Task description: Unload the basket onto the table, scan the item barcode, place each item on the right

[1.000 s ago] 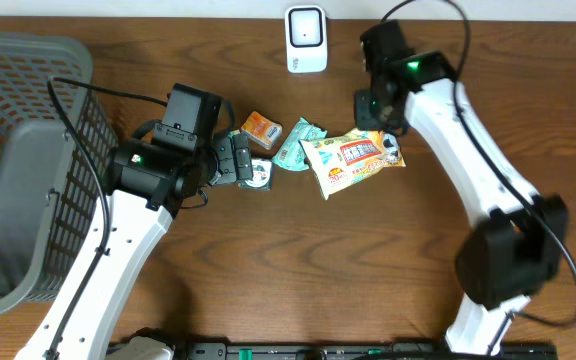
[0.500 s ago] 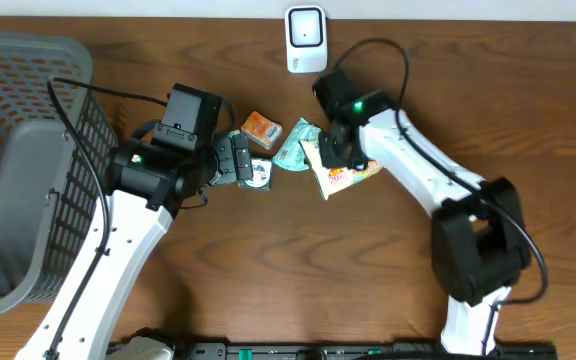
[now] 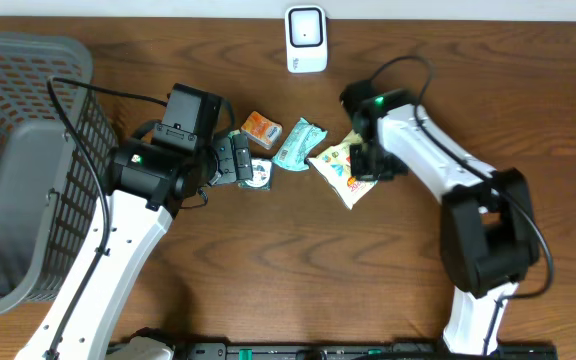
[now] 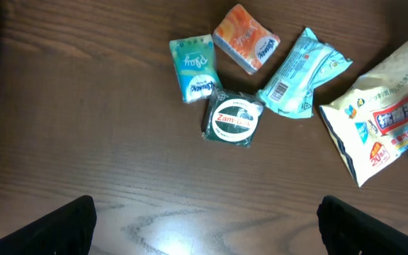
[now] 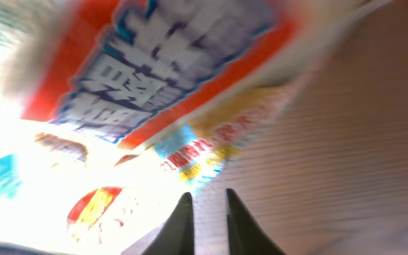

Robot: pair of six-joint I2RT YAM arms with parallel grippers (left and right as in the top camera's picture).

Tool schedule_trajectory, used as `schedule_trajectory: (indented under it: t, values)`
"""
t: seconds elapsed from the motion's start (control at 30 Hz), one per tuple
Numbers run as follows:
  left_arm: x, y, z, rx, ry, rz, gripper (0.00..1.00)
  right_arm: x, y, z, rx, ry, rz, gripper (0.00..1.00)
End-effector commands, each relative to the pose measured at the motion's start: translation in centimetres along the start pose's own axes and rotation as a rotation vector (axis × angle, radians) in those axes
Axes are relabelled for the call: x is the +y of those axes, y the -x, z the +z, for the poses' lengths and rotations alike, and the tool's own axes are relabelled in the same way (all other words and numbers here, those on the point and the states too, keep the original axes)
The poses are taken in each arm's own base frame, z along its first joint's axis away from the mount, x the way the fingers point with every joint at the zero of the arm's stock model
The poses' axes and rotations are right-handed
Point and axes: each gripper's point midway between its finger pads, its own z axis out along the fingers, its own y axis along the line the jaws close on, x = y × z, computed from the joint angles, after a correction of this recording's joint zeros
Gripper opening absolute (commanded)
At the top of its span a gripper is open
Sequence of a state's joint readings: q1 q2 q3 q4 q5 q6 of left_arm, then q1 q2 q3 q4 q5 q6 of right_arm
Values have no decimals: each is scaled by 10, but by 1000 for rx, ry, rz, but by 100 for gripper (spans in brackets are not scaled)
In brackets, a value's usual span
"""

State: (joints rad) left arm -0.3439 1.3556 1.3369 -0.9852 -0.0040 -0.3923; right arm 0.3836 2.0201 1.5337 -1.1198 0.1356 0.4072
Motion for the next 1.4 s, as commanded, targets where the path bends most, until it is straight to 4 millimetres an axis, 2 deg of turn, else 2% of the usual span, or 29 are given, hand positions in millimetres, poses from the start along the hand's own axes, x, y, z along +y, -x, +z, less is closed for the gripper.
schedule_trajectory:
  t: [0.0, 0.1, 0.13, 0.2, 0.33, 0.53, 0.67, 0.8, 0.83, 0.97, 1.03, 1.13, 1.23, 1.37]
  values:
    - [1, 5, -5, -21, 4, 3, 98, -3, 22, -69, -186, 68, -18, 16]
    - [1, 5, -5, -21, 4, 3, 98, 4, 21, -85, -217, 130, -21, 19]
    - [1, 5, -5, -21, 4, 3, 98, 16, 19, -88, -213, 184, -34, 20]
    - [1, 5, -5, -21, 4, 3, 98, 27, 19, -86, -211, 217, -48, 21]
    - [1, 5, -5, -21, 4, 3, 98, 51, 18, -69, -220, 257, -85, 24]
    - [1, 5, -5, -21, 4, 3, 98, 76, 12, -26, -214, 264, -119, 25]
    - [1, 5, -5, -21, 4, 3, 98, 65, 0, 3, -154, 197, -90, 20]
    - [1, 5, -5, -21, 4, 3, 98, 43, -15, 17, -96, 104, -37, 2]
    - [1, 5, -5, -21, 4, 3, 98, 36, -17, 17, -88, 72, -25, 1]
    - [1, 5, -5, -21, 4, 3, 98, -5, -26, 9, -73, -99, 55, 1]
    - [1, 5, -5, -21, 4, 3, 98, -28, -26, -4, -89, -177, 81, 2]
    - [1, 5, -5, -21, 4, 3, 98, -43, -19, -29, -135, -189, 105, 5]
    - [1, 5, -5, -21, 4, 3, 98, -38, -4, -59, -223, -91, 125, 10]
    - [1, 5, -5, -21, 4, 3, 98, -12, 29, -92, -383, 115, 61, 19]
